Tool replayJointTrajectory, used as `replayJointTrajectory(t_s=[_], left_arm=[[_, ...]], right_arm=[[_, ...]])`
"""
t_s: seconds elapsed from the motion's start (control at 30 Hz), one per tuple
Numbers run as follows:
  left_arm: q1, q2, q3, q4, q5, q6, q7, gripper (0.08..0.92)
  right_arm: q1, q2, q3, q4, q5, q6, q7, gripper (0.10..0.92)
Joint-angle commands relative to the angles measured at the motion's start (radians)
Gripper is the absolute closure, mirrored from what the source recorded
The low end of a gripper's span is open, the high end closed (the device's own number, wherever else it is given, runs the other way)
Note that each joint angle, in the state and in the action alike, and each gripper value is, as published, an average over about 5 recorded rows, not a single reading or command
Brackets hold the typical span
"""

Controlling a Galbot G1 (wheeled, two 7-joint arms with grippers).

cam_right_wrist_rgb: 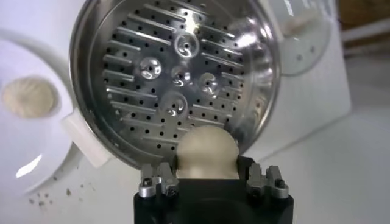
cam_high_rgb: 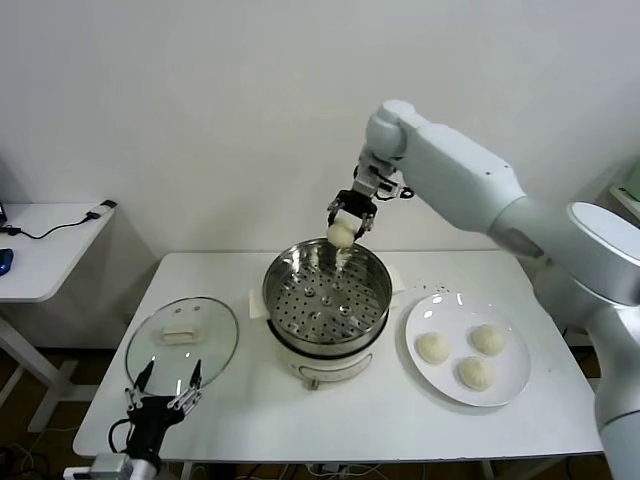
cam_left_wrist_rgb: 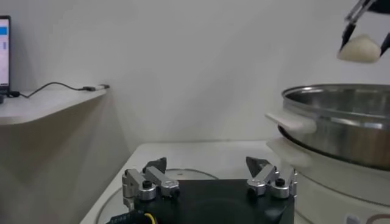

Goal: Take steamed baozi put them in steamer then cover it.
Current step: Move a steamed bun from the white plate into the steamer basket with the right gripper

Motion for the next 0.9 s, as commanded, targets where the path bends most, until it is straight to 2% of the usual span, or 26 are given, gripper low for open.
replayJointTrajectory(t_s=[0.03,0.43,0.9], left_arm=[[0.002,-0.014,0.004,-0.005,0.000,-0.002,-0.002,0.177],[0.010,-0.017,0.007,-0.019,-0.005,0.000,-0.001,0.177],[-0.006,-0.014,0.007,0.004,-0.014,0.000,-0.001,0.177]], right_arm=[[-0.019,0.045,-0.057,0.012,-0.117,0.133,0.071,0.389],[-0.097,0.087,0.004,-0.072,-0.277,0.133,0.152,0.389],[-0.163,0.127,0.034,-0.148,-0.335,0.133,0.203,0.389]])
